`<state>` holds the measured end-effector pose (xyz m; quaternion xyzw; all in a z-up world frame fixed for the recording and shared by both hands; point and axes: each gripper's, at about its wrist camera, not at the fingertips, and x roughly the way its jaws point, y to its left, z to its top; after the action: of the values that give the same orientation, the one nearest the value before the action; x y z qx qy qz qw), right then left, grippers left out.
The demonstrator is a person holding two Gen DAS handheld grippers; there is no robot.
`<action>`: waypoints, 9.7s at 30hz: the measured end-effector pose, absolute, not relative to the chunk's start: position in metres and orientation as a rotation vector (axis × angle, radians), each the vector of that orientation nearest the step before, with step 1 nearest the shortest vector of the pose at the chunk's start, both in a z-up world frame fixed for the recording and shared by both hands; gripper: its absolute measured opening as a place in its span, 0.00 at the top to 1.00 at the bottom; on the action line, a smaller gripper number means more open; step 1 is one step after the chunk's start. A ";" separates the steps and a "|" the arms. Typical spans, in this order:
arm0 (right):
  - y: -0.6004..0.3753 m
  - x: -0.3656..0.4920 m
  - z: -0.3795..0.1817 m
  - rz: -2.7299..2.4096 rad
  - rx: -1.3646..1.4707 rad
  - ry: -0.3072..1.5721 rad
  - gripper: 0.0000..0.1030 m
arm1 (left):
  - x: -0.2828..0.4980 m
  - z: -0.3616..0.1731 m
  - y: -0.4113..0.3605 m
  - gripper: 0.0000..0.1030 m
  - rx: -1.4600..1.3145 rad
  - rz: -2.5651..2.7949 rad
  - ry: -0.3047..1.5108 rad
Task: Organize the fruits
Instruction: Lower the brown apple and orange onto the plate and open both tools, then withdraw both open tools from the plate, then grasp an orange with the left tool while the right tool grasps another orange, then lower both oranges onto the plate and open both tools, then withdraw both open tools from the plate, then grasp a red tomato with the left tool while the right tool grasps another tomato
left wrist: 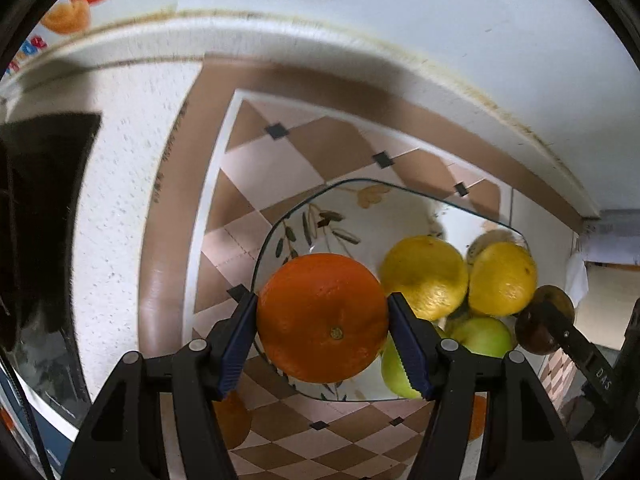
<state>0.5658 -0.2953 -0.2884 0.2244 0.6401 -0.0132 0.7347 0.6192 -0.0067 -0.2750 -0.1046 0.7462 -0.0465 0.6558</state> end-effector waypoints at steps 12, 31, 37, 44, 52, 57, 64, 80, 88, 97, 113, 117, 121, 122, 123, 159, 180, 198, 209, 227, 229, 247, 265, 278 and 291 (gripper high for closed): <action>-0.293 0.566 -0.299 -0.040 0.547 1.442 0.14 | 0.622 -0.291 0.003 0.13 -0.358 -0.095 1.750; -0.237 0.519 -0.219 -0.073 0.192 1.311 0.10 | 0.554 -0.203 0.004 0.09 0.004 -0.043 1.461; -0.230 0.484 -0.190 -0.080 0.185 1.252 0.10 | 0.524 -0.171 0.005 0.09 0.023 -0.059 1.355; -0.218 0.440 -0.152 -0.082 0.175 1.177 0.10 | 0.485 -0.131 0.008 0.09 0.023 -0.088 1.259; -0.204 0.388 -0.103 -0.067 0.168 1.082 0.10 | 0.434 -0.087 0.011 0.09 0.039 -0.112 1.150; -0.196 0.351 -0.072 -0.068 0.164 1.016 0.10 | 0.402 -0.062 0.014 0.09 0.032 -0.132 1.087; -0.185 0.313 -0.036 -0.064 0.153 0.945 0.10 | 0.369 -0.037 0.020 0.09 0.023 -0.147 1.034; -0.204 0.319 -0.052 -0.079 0.230 0.980 0.04 | 0.382 -0.060 0.030 0.04 -0.022 -0.117 1.100; -0.248 0.373 -0.154 -0.125 0.287 1.176 0.04 | 0.431 -0.137 0.060 0.04 -0.073 0.014 1.269; -0.258 0.425 -0.289 -0.109 0.341 1.423 0.06 | 0.477 -0.230 0.088 0.04 -0.197 0.095 1.473; -0.248 0.441 -0.326 -0.080 0.359 1.481 0.34 | 0.493 -0.300 0.046 0.47 -0.147 -0.031 1.602; -0.244 0.440 -0.325 -0.052 0.345 1.490 0.37 | 0.486 -0.297 0.032 0.47 -0.134 -0.080 1.606; -0.232 0.433 -0.324 0.021 0.351 1.516 0.37 | 0.465 -0.291 0.011 0.47 -0.135 -0.142 1.611; -0.226 0.431 -0.323 0.044 0.345 1.521 0.37 | 0.458 -0.289 0.006 0.47 -0.141 -0.160 1.612; -0.221 0.428 -0.324 0.057 0.347 1.527 0.37 | 0.453 -0.289 0.001 0.47 -0.143 -0.170 1.613; -0.211 0.630 -0.239 0.172 0.377 1.321 0.40 | 0.654 -0.242 -0.007 0.47 -0.184 -0.187 1.559; -0.186 0.697 -0.318 0.266 0.356 1.462 0.35 | 0.649 -0.296 -0.015 0.47 -0.256 -0.184 1.679; -0.194 0.657 -0.288 0.340 0.248 1.452 0.40 | 0.644 -0.302 -0.010 0.47 -0.265 -0.182 1.682; -0.210 0.654 -0.283 0.283 0.283 1.489 0.21 | 0.638 -0.292 -0.003 0.15 -0.261 -0.158 1.707; -0.220 0.525 -0.204 0.004 0.088 1.313 0.09 | 0.537 -0.191 0.003 0.15 -0.064 -0.121 1.480; -0.221 0.507 -0.195 -0.011 0.089 1.289 0.09 | 0.522 -0.175 0.002 0.15 -0.049 -0.126 1.438; -0.204 0.372 -0.083 -0.044 0.057 1.041 0.09 | 0.411 -0.064 0.005 0.15 0.008 -0.119 1.115; -0.191 0.297 -0.025 -0.029 0.107 0.906 0.09 | 0.356 -0.023 0.005 0.15 0.021 -0.138 1.001; -0.255 0.322 -0.145 -0.030 0.292 1.149 0.02 | 0.377 -0.115 -0.024 0.00 0.137 -0.060 1.176; -0.273 0.333 -0.307 -0.001 0.366 1.353 0.37 | 0.368 -0.259 -0.065 0.00 0.229 -0.101 1.524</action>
<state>0.3334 -0.2727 -0.3071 0.1683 0.6225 -0.0004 0.7643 0.3684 -0.0648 -0.2588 0.1034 0.6884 -0.0457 0.7164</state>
